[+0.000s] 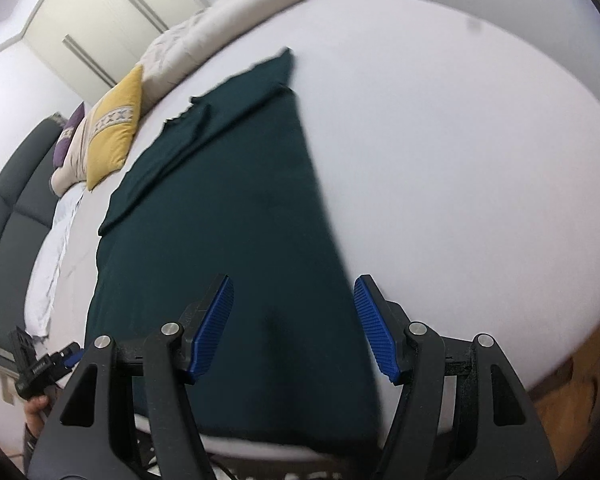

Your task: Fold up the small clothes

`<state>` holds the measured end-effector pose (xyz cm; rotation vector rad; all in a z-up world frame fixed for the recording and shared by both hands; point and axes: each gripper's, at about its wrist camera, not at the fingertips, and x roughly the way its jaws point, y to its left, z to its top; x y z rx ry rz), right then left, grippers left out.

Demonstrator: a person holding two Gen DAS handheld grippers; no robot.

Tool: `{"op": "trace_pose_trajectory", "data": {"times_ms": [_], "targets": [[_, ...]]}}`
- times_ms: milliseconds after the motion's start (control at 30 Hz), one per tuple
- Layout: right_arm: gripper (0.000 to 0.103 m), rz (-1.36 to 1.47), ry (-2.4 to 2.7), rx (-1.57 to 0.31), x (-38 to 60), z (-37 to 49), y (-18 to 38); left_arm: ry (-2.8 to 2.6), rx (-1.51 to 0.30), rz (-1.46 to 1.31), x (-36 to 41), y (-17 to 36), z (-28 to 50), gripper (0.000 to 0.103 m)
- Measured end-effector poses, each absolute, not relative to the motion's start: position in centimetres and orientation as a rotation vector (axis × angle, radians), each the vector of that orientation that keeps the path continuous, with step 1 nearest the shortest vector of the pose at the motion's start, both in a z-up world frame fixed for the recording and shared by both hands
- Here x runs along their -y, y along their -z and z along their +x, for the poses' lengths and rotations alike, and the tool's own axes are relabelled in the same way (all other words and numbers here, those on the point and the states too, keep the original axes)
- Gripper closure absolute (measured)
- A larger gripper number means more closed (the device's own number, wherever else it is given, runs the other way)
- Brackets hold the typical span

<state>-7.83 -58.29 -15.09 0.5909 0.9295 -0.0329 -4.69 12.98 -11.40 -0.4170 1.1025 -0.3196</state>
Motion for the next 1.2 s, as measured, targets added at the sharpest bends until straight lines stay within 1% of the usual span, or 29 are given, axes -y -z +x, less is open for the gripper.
{"op": "trace_pose_trajectory", "data": {"times_ms": [167,333,400,467,600,700,767,800,833,867,1033,1067,1100,1133,1200], "targets": [[0.042,0.646,0.012,-0.94,59.7,-11.3,16.0,0.348,-1.131,-0.439,-12.2,11.7,-5.3,0.035],[0.042,0.661,0.003,-0.958,60.4,-12.3,15.8,0.391,-1.152,-0.435,-11.5,11.9,-5.9,0.036],[0.042,0.687,-0.005,-0.971,60.7,-12.7,16.1,0.391,-1.155,-0.439,-11.6,11.9,-6.1,0.038],[0.042,0.686,-0.008,-0.989,60.7,-13.1,16.3,0.388,-1.162,-0.435,-11.5,11.9,-6.0,0.044],[0.042,0.665,-0.025,-1.022,60.0,-13.2,16.4,0.39,-1.178,-0.423,-11.3,12.0,-6.1,0.051],[0.042,0.673,-0.029,-1.034,60.0,-13.2,16.5,0.388,-1.187,-0.418,-11.2,12.2,-6.3,0.058],[0.045,0.669,-0.028,-1.043,60.1,-13.2,16.5,0.383,-1.2,-0.409,-11.2,12.3,-6.4,0.074],[0.049,0.659,-0.025,-1.052,60.0,-13.1,16.5,0.381,-1.21,-0.405,-11.3,12.4,-6.5,0.079],[0.052,0.649,-0.024,-1.062,59.9,-13.0,16.5,0.384,-1.218,-0.405,-11.3,12.6,-6.6,0.086],[0.054,0.643,-0.025,-1.068,59.8,-12.9,16.5,0.388,-1.223,-0.405,-11.3,12.6,-6.7,0.091],[0.062,0.649,-0.03,-1.086,59.9,-13.1,16.6,0.399,-1.226,-0.407,-11.3,12.8,-7.2,0.094],[0.066,0.65,-0.03,-1.088,59.9,-13.1,16.6,0.4,-1.225,-0.412,-11.3,12.8,-7.2,0.094],[0.073,0.647,-0.03,-1.092,59.8,-13.1,16.7,0.401,-1.224,-0.415,-11.4,12.8,-7.3,0.095],[0.082,0.644,-0.029,-1.095,59.9,-13.1,16.8,0.402,-1.222,-0.417,-11.4,12.7,-7.3,0.095],[0.092,0.644,-0.034,-1.105,59.9,-13.1,17.0,0.405,-1.216,-0.422,-11.5,12.5,-7.4,0.096]]}}
